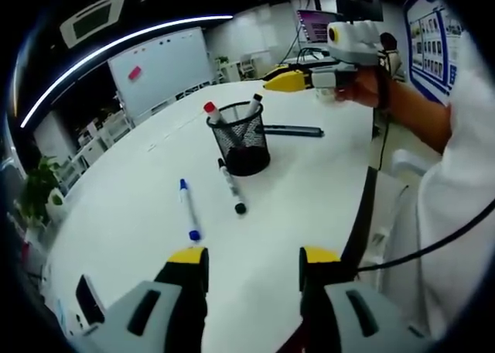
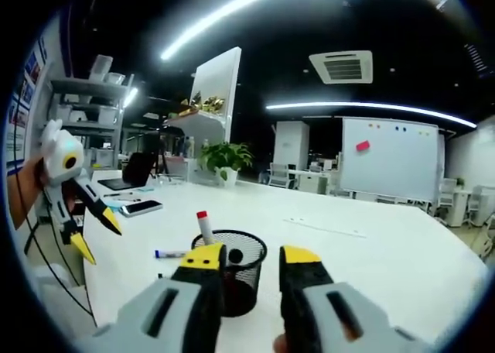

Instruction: Place the scattered laser pointers and whiteboard markers into the pen holder and stack the scattered paper cups together

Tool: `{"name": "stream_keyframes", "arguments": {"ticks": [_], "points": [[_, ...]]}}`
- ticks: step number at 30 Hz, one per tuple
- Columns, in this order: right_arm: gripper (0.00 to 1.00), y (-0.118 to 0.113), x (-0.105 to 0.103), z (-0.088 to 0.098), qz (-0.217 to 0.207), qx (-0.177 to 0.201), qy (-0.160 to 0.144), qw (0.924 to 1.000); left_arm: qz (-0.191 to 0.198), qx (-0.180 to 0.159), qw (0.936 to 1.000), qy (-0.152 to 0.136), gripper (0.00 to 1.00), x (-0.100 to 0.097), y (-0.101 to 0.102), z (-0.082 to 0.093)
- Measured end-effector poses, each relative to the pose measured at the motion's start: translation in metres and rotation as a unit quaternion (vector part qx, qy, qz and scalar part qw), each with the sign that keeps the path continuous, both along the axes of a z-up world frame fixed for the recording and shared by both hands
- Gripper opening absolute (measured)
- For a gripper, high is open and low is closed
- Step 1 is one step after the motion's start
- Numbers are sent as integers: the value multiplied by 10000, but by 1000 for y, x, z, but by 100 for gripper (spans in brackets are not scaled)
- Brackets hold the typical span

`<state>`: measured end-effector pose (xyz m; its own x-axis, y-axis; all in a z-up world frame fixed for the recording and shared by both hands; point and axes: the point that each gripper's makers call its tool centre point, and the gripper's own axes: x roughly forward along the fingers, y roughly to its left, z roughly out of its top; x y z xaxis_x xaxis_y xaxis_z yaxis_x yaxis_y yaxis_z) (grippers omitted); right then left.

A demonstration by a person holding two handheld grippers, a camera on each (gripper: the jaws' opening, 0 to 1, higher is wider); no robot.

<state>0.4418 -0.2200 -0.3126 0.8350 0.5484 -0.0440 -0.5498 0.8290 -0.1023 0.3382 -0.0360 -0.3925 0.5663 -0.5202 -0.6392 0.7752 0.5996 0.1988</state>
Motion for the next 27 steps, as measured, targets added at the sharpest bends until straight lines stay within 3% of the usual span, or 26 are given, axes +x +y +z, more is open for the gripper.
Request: {"name": "stream_keyframes", "arguments": {"ticks": [27], "points": [[27,-10,0,-4,-121,-22,46,9999,150,-187,9997,67,48,3,-1,-1]]}}
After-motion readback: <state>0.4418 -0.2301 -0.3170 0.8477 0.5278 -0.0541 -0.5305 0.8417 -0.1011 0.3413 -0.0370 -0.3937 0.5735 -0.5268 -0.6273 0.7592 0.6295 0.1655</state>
